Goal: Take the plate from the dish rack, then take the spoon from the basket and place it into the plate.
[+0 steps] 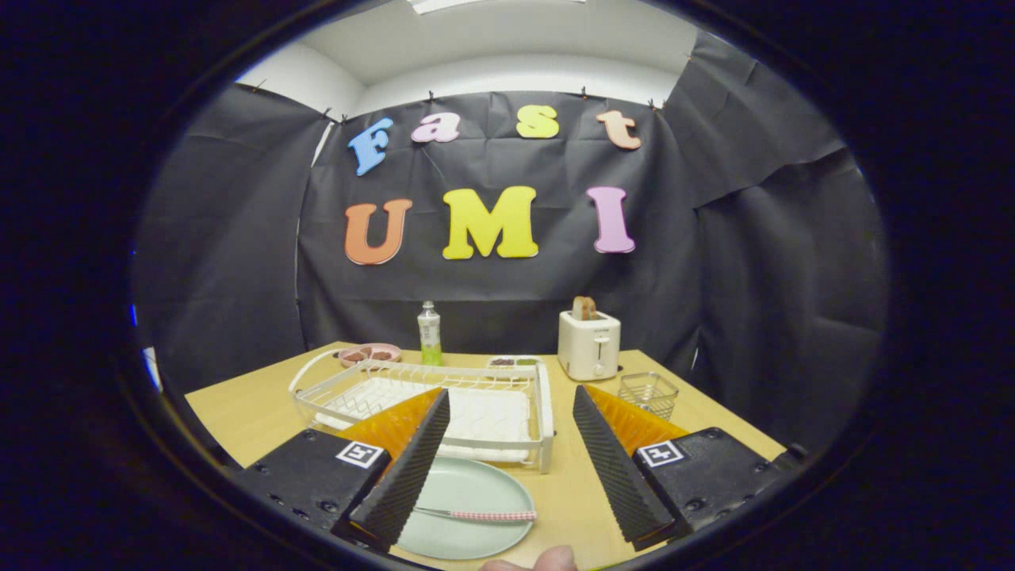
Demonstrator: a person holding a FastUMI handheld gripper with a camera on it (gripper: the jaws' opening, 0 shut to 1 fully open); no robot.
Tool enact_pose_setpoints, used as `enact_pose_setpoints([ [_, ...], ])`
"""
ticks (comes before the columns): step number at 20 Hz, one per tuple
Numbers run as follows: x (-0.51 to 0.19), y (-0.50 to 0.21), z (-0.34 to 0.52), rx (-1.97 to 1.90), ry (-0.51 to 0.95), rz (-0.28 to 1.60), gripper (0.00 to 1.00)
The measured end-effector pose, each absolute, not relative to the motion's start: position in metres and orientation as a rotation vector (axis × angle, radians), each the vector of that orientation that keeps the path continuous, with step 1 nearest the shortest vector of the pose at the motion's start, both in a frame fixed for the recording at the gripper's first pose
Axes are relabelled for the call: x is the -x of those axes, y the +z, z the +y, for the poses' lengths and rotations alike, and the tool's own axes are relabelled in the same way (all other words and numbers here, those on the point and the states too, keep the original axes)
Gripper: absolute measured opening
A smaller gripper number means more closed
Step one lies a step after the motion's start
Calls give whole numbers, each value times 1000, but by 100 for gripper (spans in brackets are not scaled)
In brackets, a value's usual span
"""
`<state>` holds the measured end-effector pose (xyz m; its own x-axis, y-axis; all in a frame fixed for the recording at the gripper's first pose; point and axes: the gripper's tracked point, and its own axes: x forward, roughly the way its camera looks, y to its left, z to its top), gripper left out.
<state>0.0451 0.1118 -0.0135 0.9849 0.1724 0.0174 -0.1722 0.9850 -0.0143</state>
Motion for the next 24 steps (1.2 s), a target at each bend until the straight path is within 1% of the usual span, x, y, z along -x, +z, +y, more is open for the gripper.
enact_pose_setpoints([
  [6, -26, -22, 62, 77, 140, -60, 100],
  [8, -25, -18, 44, 37, 122, -84, 100],
  [12, -27, -28, 24, -3, 118, -49, 100],
  [24, -13, -26, 28, -12, 149, -70, 100],
])
